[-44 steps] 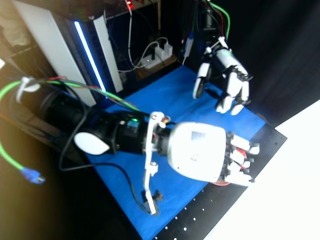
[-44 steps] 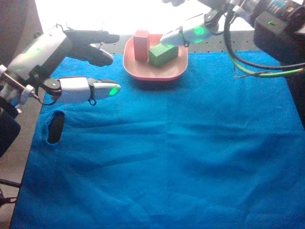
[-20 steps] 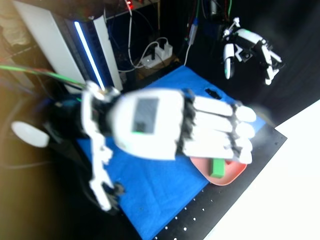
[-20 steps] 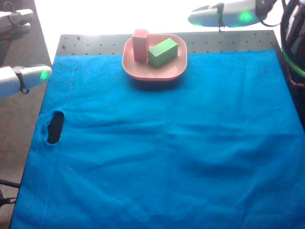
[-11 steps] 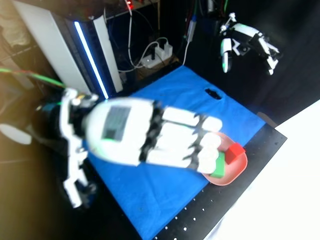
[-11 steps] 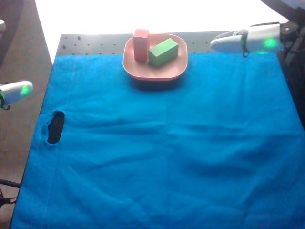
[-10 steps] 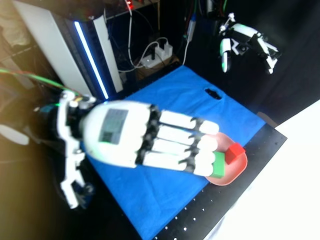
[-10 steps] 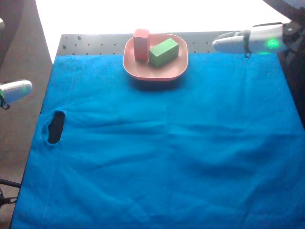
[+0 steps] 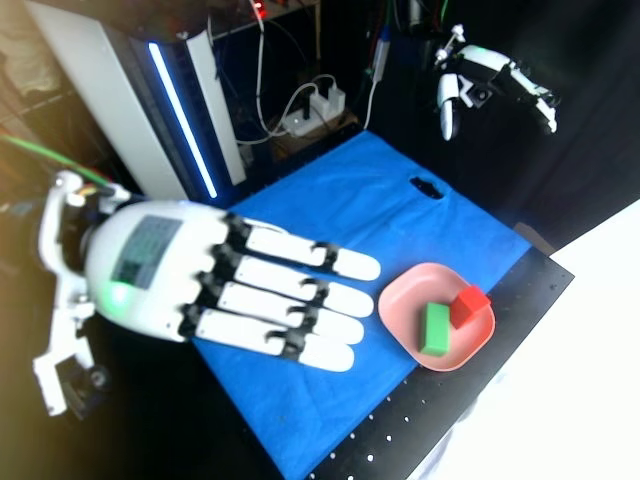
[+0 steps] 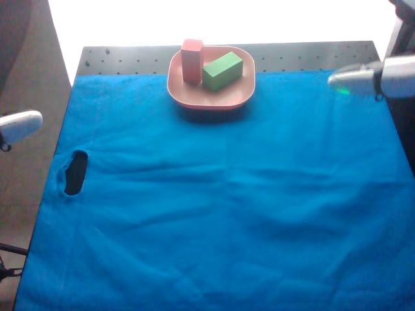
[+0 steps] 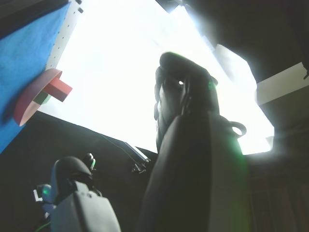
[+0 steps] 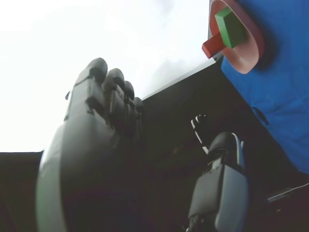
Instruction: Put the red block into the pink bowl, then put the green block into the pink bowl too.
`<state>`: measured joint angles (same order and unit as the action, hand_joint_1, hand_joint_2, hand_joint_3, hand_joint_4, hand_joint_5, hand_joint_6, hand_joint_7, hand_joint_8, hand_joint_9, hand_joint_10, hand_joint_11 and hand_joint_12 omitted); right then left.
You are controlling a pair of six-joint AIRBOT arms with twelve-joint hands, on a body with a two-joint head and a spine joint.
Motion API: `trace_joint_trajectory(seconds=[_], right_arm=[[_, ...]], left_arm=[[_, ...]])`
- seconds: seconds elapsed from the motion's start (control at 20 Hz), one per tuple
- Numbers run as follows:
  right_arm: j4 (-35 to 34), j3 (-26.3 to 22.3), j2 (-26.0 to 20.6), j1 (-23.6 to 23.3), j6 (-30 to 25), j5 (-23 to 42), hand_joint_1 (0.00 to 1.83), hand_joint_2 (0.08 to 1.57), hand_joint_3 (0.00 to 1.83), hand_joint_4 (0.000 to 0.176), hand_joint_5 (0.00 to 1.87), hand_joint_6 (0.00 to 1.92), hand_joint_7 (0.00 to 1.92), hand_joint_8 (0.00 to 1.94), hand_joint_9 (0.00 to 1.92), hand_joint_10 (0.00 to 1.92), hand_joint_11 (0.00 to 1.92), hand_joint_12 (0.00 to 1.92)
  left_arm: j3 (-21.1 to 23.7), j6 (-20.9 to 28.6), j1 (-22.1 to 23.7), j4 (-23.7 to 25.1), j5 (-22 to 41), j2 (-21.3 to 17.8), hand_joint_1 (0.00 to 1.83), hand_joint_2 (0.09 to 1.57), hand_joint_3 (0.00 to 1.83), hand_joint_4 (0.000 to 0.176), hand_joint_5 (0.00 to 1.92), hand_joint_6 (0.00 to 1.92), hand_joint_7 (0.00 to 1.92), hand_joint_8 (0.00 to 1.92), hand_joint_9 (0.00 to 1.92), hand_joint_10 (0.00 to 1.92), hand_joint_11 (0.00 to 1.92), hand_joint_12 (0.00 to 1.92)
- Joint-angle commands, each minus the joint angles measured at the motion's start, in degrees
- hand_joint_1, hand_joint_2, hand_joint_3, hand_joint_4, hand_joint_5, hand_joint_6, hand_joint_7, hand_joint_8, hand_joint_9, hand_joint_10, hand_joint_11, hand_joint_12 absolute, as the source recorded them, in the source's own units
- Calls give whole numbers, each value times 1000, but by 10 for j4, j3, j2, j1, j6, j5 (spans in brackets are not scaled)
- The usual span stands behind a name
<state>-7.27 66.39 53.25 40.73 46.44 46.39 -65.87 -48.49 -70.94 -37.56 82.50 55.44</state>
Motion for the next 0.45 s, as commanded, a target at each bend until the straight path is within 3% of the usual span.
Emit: trace_joint_trajectory(seconds=[0.0,0.05,0.15,0.2,0.25,0.3,0.35,0.4], right_arm=[[-20,-1,-5,-2,2,84,770,895,2,42,197,0,223,1,226,1,0,422],[-24,-3,-7,3,2,86,775,898,2,45,207,2,237,4,235,4,0,444],[-27,-3,-4,4,2,86,775,909,4,34,202,1,236,1,241,4,0,431],[-27,-2,-1,4,2,88,771,902,0,45,201,0,240,1,233,1,0,413],[-28,0,3,4,2,89,769,898,0,57,193,0,239,0,226,0,0,392],[-28,1,4,4,2,89,763,878,0,69,199,3,239,0,226,1,0,383],[-28,1,4,5,2,89,744,874,0,70,200,2,241,1,229,2,0,406],[-28,0,3,6,2,89,751,883,0,71,194,0,235,0,215,0,0,411]], left_arm=[[-1,1,2,3,70,-2,796,860,4,87,242,0,309,3,316,5,0,956],[-1,1,2,3,70,-2,787,853,0,71,241,0,314,3,318,4,0,932],[0,1,-1,2,73,-1,778,852,1,48,235,0,327,2,336,6,0,925],[0,1,-2,2,74,-1,773,852,0,66,235,0,327,2,335,5,0,928],[0,2,-2,2,74,-1,777,849,0,67,235,0,329,1,339,4,0,907],[1,2,-2,2,74,-1,787,851,0,87,242,3,330,1,341,5,0,901],[1,2,-2,2,75,-1,795,844,0,78,240,1,330,1,341,4,0,895],[1,2,-2,2,76,-1,798,847,0,87,239,1,322,0,342,4,0,894]])
